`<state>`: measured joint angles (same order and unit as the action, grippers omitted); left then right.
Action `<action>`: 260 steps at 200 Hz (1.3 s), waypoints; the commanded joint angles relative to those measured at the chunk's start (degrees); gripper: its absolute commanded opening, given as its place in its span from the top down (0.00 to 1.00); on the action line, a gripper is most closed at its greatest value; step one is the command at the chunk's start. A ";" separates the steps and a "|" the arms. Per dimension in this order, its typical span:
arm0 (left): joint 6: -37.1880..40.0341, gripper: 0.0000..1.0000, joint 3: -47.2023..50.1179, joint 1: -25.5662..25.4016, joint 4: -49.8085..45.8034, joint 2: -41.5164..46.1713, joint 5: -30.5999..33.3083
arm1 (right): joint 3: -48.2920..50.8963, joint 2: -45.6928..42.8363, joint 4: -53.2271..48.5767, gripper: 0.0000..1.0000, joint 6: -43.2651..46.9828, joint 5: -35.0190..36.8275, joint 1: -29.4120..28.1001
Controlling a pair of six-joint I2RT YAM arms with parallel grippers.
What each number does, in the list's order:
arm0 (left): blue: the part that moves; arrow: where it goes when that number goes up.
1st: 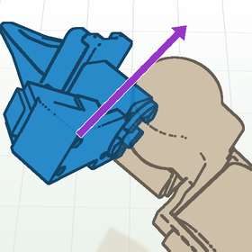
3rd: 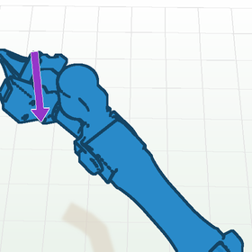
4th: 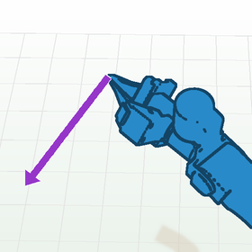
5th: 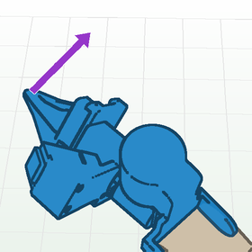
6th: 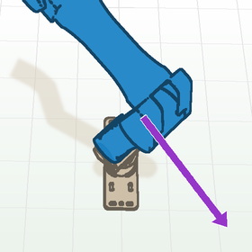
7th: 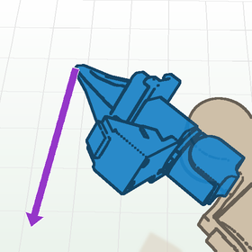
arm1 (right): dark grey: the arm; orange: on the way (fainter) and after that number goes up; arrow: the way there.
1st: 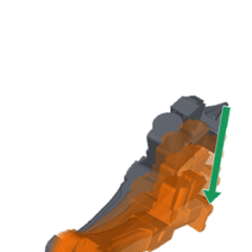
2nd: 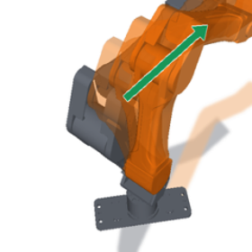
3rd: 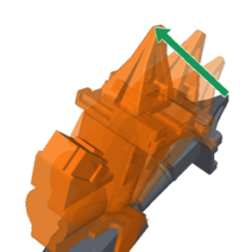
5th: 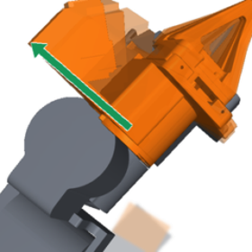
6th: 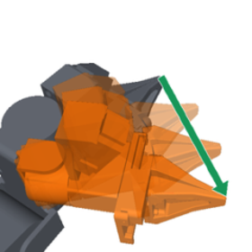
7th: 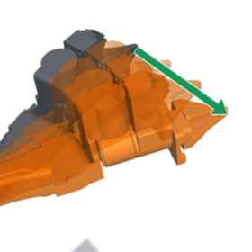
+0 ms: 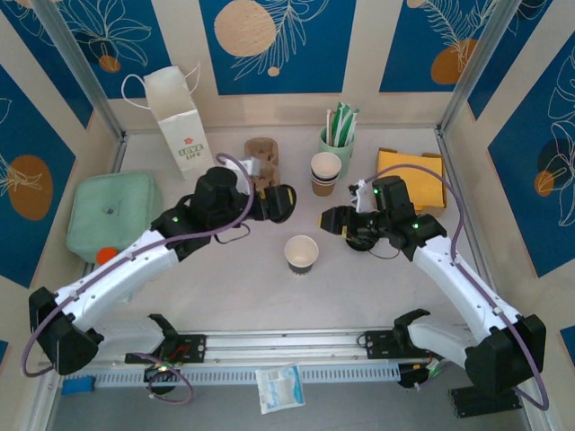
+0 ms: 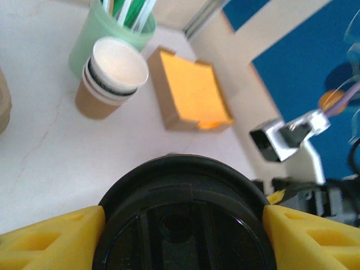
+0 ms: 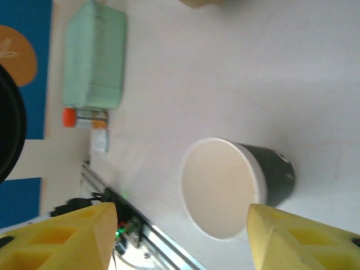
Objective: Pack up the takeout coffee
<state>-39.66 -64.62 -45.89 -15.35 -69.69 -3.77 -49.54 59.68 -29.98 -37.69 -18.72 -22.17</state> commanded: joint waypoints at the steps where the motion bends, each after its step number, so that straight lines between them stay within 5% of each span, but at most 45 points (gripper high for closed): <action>1: 8.08 0.29 -3.09 -3.80 -9.68 -2.36 7.38 | 1.79 -2.69 -3.54 0.37 3.87 4.44 -0.87; 93: 13.72 0.25 -9.86 -13.24 -18.57 -15.12 19.20 | 9.34 -8.52 -4.29 0.36 4.74 8.58 0.33; 260: 12.68 0.25 -10.95 -16.16 -15.87 -23.63 17.89 | 12.73 -8.80 -3.07 0.36 4.99 7.02 0.85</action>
<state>-26.89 -73.06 -61.23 -32.12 -92.20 14.17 -37.58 51.92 -32.27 -33.80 -10.90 -21.82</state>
